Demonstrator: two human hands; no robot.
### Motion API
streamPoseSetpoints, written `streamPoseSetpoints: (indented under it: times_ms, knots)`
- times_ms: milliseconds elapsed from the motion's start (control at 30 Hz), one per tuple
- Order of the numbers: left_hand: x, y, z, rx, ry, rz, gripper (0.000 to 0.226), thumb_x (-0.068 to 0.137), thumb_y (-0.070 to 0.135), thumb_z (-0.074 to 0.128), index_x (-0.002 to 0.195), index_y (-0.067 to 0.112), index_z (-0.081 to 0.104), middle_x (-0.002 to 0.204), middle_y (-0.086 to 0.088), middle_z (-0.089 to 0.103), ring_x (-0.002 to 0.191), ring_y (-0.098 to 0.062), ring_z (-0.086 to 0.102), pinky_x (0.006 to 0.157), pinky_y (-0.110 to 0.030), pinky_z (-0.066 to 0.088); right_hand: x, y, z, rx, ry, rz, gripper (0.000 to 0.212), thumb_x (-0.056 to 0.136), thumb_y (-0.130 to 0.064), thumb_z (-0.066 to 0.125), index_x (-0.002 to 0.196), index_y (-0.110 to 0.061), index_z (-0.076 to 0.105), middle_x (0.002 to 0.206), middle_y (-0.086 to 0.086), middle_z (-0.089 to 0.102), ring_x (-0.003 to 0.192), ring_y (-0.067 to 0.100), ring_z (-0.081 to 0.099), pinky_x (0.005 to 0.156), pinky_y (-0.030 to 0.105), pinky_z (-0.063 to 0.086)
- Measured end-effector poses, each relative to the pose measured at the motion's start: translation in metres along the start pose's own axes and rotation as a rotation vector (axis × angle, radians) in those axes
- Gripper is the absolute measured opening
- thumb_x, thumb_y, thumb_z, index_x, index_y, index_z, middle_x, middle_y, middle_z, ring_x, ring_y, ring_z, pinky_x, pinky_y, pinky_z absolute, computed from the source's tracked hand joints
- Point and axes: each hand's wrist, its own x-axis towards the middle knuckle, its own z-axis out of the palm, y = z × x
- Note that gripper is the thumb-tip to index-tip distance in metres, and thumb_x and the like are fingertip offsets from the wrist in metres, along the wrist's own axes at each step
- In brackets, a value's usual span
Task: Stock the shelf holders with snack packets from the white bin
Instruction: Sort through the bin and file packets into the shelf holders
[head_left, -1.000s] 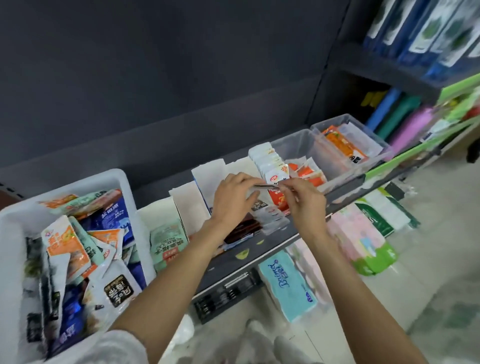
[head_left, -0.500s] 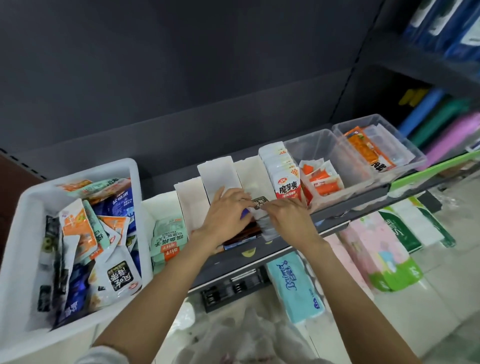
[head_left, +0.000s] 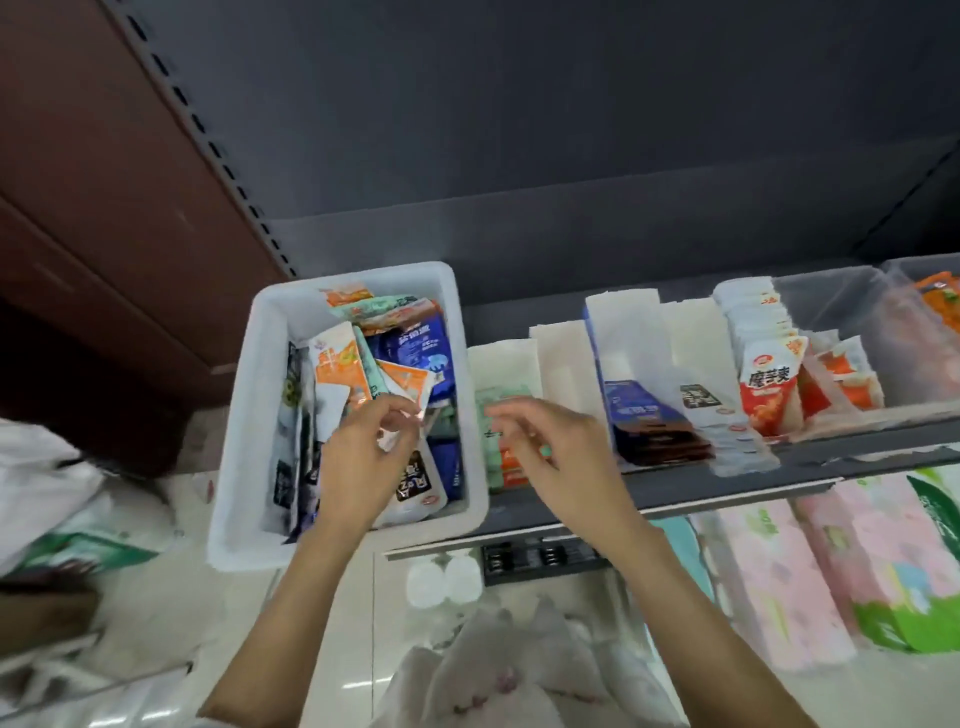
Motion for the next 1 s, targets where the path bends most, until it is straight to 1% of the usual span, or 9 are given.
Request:
streamPoseSetpoints:
  times_ms: [167, 267, 433, 500, 667, 767, 833, 900, 1000]
  knots:
    - [-0.003, -0.085, -0.037, 0.504, -0.135, -0.006, 0.041, 0.073, 0.021, 0.076, 0.112, 0.013, 0.064, 0.109, -0.011, 0.064, 0.101, -0.034, 0.055, 0.084, -0.04, 0.046, 0.034, -0.013, 0.099, -0.337, -0.374, 0.102, 0.04, 0.096, -0.02, 0.048, 0.136, -0.014, 0.046, 0.134, 0.007, 0.052, 0.122, 0.022, 0.045, 0.1, 0.033, 0.038]
    - [0.0, -0.105, -0.042, 0.515, -0.199, 0.039, 0.049, 0.076, 0.028, 0.075, 0.119, 0.012, 0.06, 0.117, -0.011, 0.059, 0.108, -0.033, 0.052, 0.089, -0.041, 0.045, 0.047, -0.015, 0.14, -0.553, -0.43, 0.285, 0.054, 0.094, -0.031, 0.051, 0.139, -0.007, 0.033, 0.139, 0.014, 0.04, 0.127, 0.03, 0.037, 0.098, 0.037, 0.038]
    - [0.003, -0.116, -0.039, 0.467, -0.283, 0.125, 0.053, 0.081, 0.034, 0.068, 0.127, 0.014, 0.052, 0.122, -0.007, 0.054, 0.112, -0.029, 0.048, 0.095, -0.035, 0.04, 0.049, -0.008, 0.174, -0.63, -0.484, 0.554, 0.105, 0.078, -0.044, 0.072, 0.147, -0.004, 0.004, 0.142, 0.017, 0.032, 0.127, 0.033, 0.036, 0.094, 0.039, 0.041]
    - [0.006, -0.116, -0.039, 0.461, -0.293, 0.13, 0.052, 0.084, 0.035, 0.064, 0.13, 0.016, 0.048, 0.126, -0.005, 0.051, 0.114, -0.027, 0.045, 0.098, -0.033, 0.037, 0.046, -0.007, 0.175, -0.672, -0.466, 0.563, 0.1, 0.077, -0.038, 0.074, 0.145, -0.005, 0.009, 0.138, 0.016, 0.035, 0.124, 0.033, 0.038, 0.091, 0.038, 0.043]
    - [0.017, -0.118, -0.045, 0.238, -0.266, 0.319, 0.063, 0.078, 0.031, 0.072, 0.135, 0.02, 0.046, 0.135, -0.002, 0.048, 0.123, -0.023, 0.043, 0.103, -0.039, 0.038, 0.044, -0.034, 0.142, -0.605, -0.349, 0.471, 0.051, 0.082, -0.043, 0.061, 0.119, -0.011, 0.049, 0.117, 0.005, 0.056, 0.111, 0.025, 0.052, 0.085, 0.033, 0.042]
    - [0.024, -0.103, -0.047, 0.154, -0.407, 0.498, 0.058, 0.08, 0.033, 0.068, 0.134, 0.024, 0.049, 0.138, 0.003, 0.048, 0.131, -0.017, 0.037, 0.113, -0.042, 0.021, 0.048, -0.055, 0.106, -0.409, -0.375, 0.481, 0.033, 0.084, -0.039, 0.06, 0.108, -0.018, 0.065, 0.107, -0.003, 0.065, 0.098, 0.015, 0.059, 0.082, 0.03, 0.048]
    - [0.028, -0.089, -0.046, 0.077, -0.433, 0.507, 0.037, 0.083, 0.03, 0.066, 0.119, 0.021, 0.062, 0.116, 0.003, 0.063, 0.112, -0.016, 0.054, 0.108, -0.041, 0.034, 0.05, -0.06, 0.084, -0.132, -0.429, 0.539, 0.022, 0.087, -0.036, 0.06, 0.102, -0.023, 0.069, 0.101, -0.003, 0.068, 0.095, 0.014, 0.061, 0.084, 0.03, 0.05]
    - [0.033, -0.076, -0.047, -0.096, -0.505, 0.336, 0.025, 0.085, 0.027, 0.067, 0.109, 0.019, 0.067, 0.104, 0.005, 0.067, 0.096, -0.011, 0.06, 0.088, -0.036, 0.049, 0.047, -0.061, 0.062, 0.168, -0.429, 0.6, 0.029, 0.088, -0.045, 0.055, 0.103, -0.024, 0.069, 0.099, -0.001, 0.071, 0.097, 0.016, 0.065, 0.085, 0.03, 0.051]
    - [0.039, -0.064, -0.052, -0.349, -0.7, 0.033, 0.035, 0.082, 0.028, 0.071, 0.115, 0.022, 0.062, 0.117, 0.01, 0.063, 0.105, 0.004, 0.056, 0.09, -0.016, 0.045, 0.036, -0.051, 0.035, 0.543, -0.286, 0.647, 0.045, 0.084, -0.051, 0.047, 0.114, -0.021, 0.064, 0.105, 0.0, 0.072, 0.1, 0.014, 0.067, 0.085, 0.031, 0.054]
